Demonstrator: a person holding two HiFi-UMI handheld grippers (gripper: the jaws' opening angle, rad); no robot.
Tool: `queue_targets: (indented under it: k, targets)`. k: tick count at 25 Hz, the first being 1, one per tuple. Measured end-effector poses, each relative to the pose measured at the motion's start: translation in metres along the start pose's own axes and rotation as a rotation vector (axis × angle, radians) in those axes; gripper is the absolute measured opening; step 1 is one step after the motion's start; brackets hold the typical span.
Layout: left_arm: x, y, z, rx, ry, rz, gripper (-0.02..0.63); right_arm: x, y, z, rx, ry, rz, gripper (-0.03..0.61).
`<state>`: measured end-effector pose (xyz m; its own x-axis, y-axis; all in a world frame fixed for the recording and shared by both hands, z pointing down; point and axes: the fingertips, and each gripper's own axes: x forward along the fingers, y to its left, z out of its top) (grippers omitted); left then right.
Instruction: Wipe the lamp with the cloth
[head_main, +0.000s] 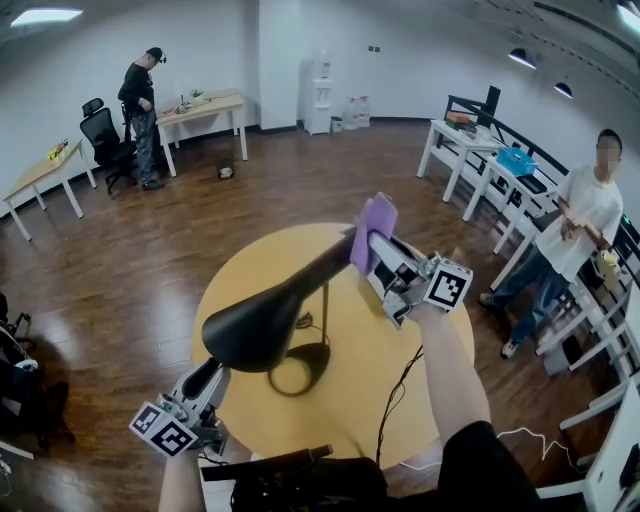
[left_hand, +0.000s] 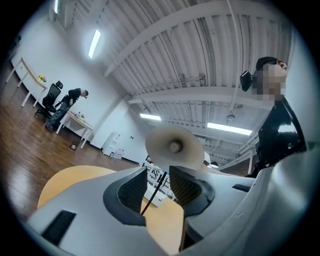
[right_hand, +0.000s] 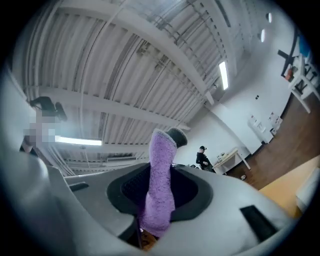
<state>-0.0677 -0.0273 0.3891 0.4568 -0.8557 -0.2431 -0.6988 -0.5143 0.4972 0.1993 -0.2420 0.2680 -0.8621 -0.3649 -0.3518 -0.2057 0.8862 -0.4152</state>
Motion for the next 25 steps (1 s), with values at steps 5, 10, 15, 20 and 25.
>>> queue_targets:
  k: [5, 10, 15, 20, 25]
  targets:
    - [-0.006, -0.045, 0.026, -0.145, -0.085, -0.216, 0.255, -0.001, 0.003, -0.001, -0.044, 0.02, -0.024, 0.106]
    - [0.027, -0.055, 0.047, -0.207, -0.148, -0.143, 0.311, -0.003, 0.005, -0.002, -0.069, 0.04, -0.031, 0.106]
    - [0.043, -0.054, 0.059, -0.239, -0.174, -0.103, 0.082, -0.004, 0.006, -0.004, -0.104, 0.057, -0.045, 0.106]
    - [0.038, -0.045, 0.067, -0.232, -0.174, -0.086, 0.077, -0.01, 0.008, -0.014, -0.123, 0.073, -0.049, 0.105]
    - [0.036, -0.031, 0.08, -0.212, -0.18, -0.081, 0.078, -0.029, 0.001, -0.085, -0.186, 0.239, -0.091, 0.098]
